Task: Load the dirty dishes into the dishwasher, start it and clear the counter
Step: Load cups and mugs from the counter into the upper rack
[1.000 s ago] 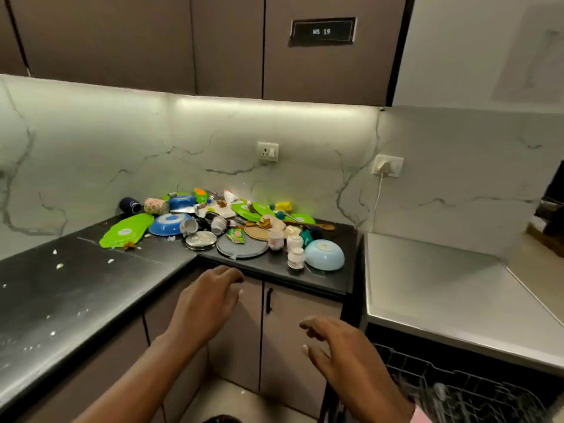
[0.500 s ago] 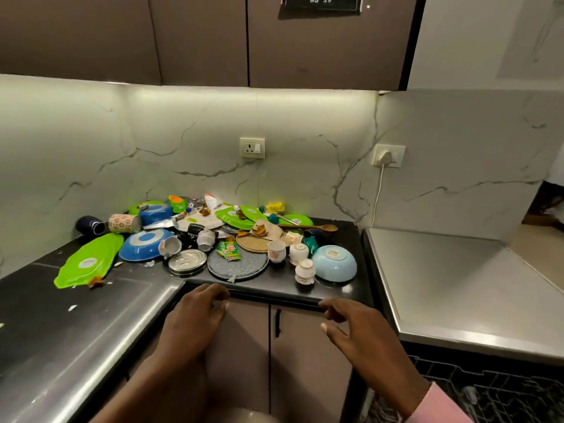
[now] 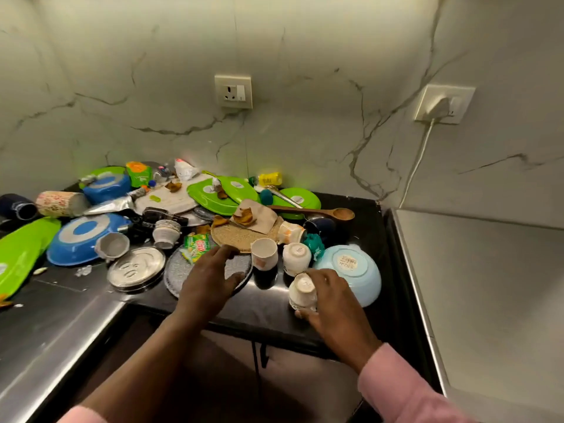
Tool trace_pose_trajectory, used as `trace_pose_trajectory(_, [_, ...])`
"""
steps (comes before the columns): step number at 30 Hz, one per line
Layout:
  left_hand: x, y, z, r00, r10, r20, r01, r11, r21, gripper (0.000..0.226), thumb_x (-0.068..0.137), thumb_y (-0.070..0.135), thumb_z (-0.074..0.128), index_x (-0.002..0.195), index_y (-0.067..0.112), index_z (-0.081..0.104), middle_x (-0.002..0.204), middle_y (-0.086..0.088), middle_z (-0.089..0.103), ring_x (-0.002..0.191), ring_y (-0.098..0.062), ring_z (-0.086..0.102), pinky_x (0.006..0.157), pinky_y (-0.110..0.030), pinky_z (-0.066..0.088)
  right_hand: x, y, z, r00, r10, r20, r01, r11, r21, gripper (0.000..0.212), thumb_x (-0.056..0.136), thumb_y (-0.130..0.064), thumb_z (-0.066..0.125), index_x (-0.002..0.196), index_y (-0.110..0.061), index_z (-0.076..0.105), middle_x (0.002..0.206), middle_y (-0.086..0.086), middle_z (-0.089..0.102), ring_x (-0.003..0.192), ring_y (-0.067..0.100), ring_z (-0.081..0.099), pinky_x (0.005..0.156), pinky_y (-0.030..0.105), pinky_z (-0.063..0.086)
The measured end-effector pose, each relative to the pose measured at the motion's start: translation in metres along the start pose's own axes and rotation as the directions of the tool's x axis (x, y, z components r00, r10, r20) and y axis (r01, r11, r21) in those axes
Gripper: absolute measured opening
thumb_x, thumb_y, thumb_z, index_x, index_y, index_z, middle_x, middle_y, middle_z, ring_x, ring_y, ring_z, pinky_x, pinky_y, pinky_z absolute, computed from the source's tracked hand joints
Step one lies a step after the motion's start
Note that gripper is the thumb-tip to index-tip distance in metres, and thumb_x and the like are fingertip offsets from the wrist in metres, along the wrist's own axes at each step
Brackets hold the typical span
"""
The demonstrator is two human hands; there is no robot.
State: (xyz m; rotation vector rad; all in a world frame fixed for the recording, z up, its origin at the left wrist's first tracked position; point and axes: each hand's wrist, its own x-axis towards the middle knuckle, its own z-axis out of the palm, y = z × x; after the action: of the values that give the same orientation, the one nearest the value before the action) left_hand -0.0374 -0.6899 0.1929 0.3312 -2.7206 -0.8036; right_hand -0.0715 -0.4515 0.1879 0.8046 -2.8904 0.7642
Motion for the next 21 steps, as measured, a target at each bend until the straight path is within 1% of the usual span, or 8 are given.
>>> trace_pose_trajectory(5, [0.057,0.006,0.041,0.996,0.035,0.078,-0.046,0.989,0.143,0.073,0.076,0.030,0.078,0.139,0.018,0.044,0.137,-0.004,0.047,0.124,-0.025,0.043,0.097,-0.034,0.038,0.050,0.019,0.045,0.992,0.023,0.124,0.006,0.974,-0.228,0.080,0.080,-0.037,0.071,0.143,-0.023,0.024,0.141,0.007,0.032,0.119,0.026,0.040,0.099,0.035,0.040])
trace_pose_trajectory(7, [0.077,0.004,0.053,0.981,0.087,0.171,-0.132,0.953,0.271,0.083,0.075,0.034,0.079,0.145,0.020,0.036,0.146,-0.002,0.039,0.129,-0.024,0.038,0.102,-0.034,0.036,0.060,0.024,0.059,0.987,0.047,0.155,-0.005,0.965,-0.262,0.077,0.082,-0.032,0.070,0.143,-0.022,0.024,0.140,0.009,0.035,0.118,0.028,0.040,0.097,0.037,0.041])
trace_pose_trajectory(10, [0.099,0.000,0.067,0.934,0.168,0.315,-0.300,0.848,0.436,0.094,0.074,0.034,0.079,0.150,0.023,0.026,0.156,-0.001,0.027,0.138,-0.024,0.029,0.108,-0.035,0.033,0.061,0.028,0.067,0.985,0.037,0.169,0.013,0.960,-0.280,0.065,0.083,-0.028,0.067,0.138,-0.023,0.034,0.136,0.008,0.039,0.118,0.029,0.040,0.093,0.038,0.042])
trace_pose_trajectory(12, [0.108,0.000,0.077,0.889,0.235,0.394,-0.424,0.748,0.511,0.089,0.075,0.029,0.077,0.150,0.022,0.029,0.156,-0.003,0.027,0.140,-0.026,0.029,0.108,-0.037,0.031,0.061,0.032,0.068,0.986,0.022,0.164,0.019,0.969,-0.248,0.060,0.082,-0.028,0.067,0.135,-0.025,0.038,0.135,0.006,0.039,0.119,0.029,0.040,0.091,0.037,0.043])
trace_pose_trajectory(14, [0.116,-0.002,0.086,0.839,0.342,0.423,-0.538,0.630,0.560,0.078,0.072,0.024,0.079,0.141,0.020,0.044,0.147,-0.008,0.042,0.131,-0.030,0.042,0.104,-0.039,0.038,0.062,0.037,0.066,0.988,0.023,0.154,0.008,0.979,-0.202,0.057,0.082,-0.029,0.065,0.132,-0.026,0.038,0.132,0.004,0.039,0.118,0.026,0.039,0.088,0.034,0.045])
trace_pose_trajectory(17, [0.125,-0.010,0.097,0.797,0.376,0.472,-0.604,0.520,0.605,0.058,0.074,0.015,0.077,0.127,0.014,0.054,0.130,-0.014,0.054,0.119,-0.036,0.051,0.100,-0.043,0.043,0.061,0.039,0.060,0.991,0.046,0.124,-0.029,0.991,-0.130,0.056,0.082,-0.033,0.062,0.132,-0.029,0.036,0.126,0.001,0.039,0.115,0.021,0.039,0.083,0.029,0.046])
trace_pose_trajectory(19, [0.130,-0.010,0.103,0.769,0.393,0.504,-0.638,0.426,0.641,0.050,0.070,0.014,0.079,0.115,0.012,0.057,0.113,-0.015,0.060,0.107,-0.035,0.056,0.094,-0.044,0.047,0.059,0.040,0.057,0.994,0.052,0.100,-0.044,0.996,-0.080,0.058,0.083,-0.035,0.062,0.133,-0.031,0.035,0.126,-0.001,0.039,0.115,0.018,0.038,0.084,0.026,0.045])
trace_pose_trajectory(21, [0.131,-0.003,0.112,0.753,0.373,0.543,-0.655,0.334,0.678,0.042,0.083,0.013,0.066,0.121,0.010,0.050,0.117,-0.016,0.056,0.111,-0.035,0.052,0.099,-0.043,0.041,0.060,0.042,0.049,0.994,0.069,0.081,-0.068,0.998,-0.015,0.056,0.082,-0.037,0.063,0.131,-0.032,0.035,0.124,-0.003,0.039,0.115,0.015,0.038,0.086,0.024,0.044])
